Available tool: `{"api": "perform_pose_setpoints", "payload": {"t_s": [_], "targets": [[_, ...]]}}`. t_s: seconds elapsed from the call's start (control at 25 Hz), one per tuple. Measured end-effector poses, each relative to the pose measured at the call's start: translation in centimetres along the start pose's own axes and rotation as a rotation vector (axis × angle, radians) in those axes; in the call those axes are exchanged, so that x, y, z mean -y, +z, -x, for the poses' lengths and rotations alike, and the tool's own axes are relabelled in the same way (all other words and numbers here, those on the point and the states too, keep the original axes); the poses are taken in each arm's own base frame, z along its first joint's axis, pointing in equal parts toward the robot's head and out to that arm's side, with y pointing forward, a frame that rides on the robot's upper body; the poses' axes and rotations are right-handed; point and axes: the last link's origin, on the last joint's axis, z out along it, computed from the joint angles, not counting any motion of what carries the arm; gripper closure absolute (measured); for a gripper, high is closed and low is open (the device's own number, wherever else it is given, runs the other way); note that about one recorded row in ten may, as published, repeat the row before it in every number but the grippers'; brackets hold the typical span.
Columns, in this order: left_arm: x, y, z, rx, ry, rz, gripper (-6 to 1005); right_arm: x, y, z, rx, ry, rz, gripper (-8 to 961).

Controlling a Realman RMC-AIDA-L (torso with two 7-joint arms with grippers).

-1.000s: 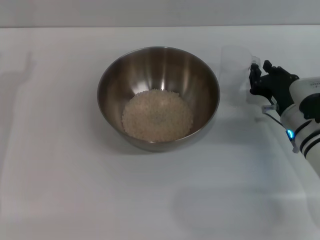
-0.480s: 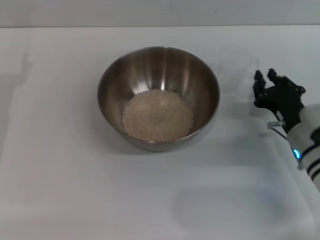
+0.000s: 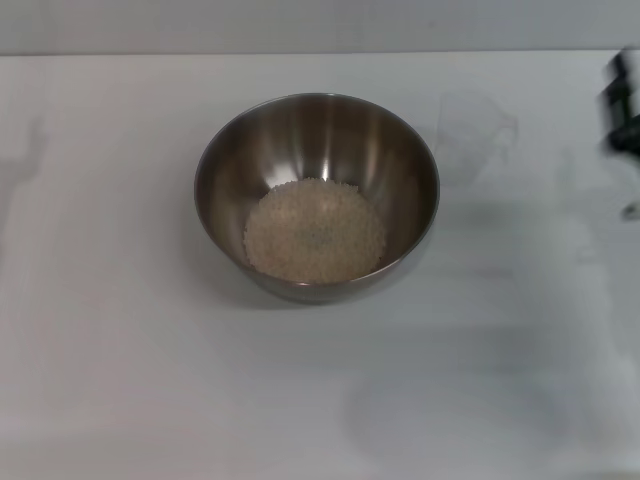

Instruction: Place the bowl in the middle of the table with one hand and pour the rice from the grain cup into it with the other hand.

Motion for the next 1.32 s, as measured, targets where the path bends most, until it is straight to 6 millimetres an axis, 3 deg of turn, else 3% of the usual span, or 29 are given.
{"api": "perform_pose_setpoints", "payload": {"t_s": [0.08, 0.2, 0.52, 0.92, 1.32], "targets": [[0.1, -0.3, 0.3, 0.014, 0.005, -0.002, 184, 0.5, 0.5, 0.7, 0.054, -0.012, -0.023, 590], [0.1, -1.0, 1.6, 0.078, 0.038, 0.01, 184, 2.1, 2.8, 2.0, 0.154, -0.064, -0.081, 560], [-0.3, -2.5, 3.3, 0.148, 0.08, 0.003, 184, 2.2, 5.8, 2.0, 0.152, -0.107, -0.053, 531], [-1.2, -2.4, 4.1, 0.169, 0.1, 0.023, 184, 1.6, 7.5, 2.1, 0.154, -0.104, -0.026, 531], [-1.6, -2.0, 4.3, 0.166, 0.109, 0.034, 184, 2.4, 7.7, 1.9, 0.136, -0.108, -0.064, 531]]}}
